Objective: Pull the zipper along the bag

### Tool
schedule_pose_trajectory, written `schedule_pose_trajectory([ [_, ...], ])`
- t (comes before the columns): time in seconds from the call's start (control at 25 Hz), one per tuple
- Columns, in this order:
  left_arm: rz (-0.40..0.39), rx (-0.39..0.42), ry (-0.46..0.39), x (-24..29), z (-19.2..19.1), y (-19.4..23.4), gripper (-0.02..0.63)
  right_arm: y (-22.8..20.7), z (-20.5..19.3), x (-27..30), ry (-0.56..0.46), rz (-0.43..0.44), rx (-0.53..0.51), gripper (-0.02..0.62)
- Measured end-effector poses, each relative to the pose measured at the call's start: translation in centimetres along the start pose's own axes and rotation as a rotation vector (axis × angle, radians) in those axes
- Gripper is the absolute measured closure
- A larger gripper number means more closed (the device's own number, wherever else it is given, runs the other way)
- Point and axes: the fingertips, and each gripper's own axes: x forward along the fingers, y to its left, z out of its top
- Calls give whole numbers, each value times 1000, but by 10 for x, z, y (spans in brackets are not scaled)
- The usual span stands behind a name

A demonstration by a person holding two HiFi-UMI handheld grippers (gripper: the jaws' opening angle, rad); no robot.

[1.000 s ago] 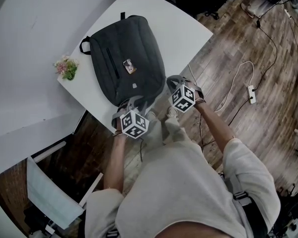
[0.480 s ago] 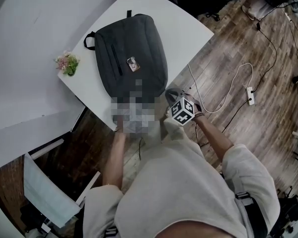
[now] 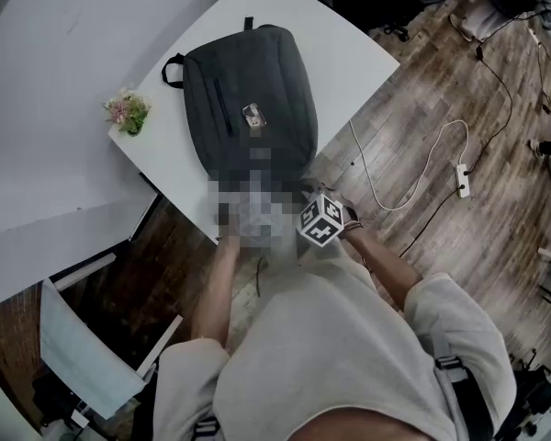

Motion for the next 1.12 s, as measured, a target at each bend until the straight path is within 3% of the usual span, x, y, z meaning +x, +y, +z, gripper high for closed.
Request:
schedule_pose_trajectory([
  [0.36,-42,20,8,-2,-13,-3,541,23,19,17,34,69,9,557],
  [0.72,-13,54,-8,-7,-28,-3,537,29,24,25,7,90,-9,555],
  [0.84,39,41,-23,-12,-32,-2,488,32,23,23,-3,69,-37,547],
  [0.96,39,-11,-26,-17,-38,-5,388,33,23,18,-26,65,-25,481],
  [1.12,72,-106,-82,-29,-41,-4,365,24,21,5,-70,21,15,423],
])
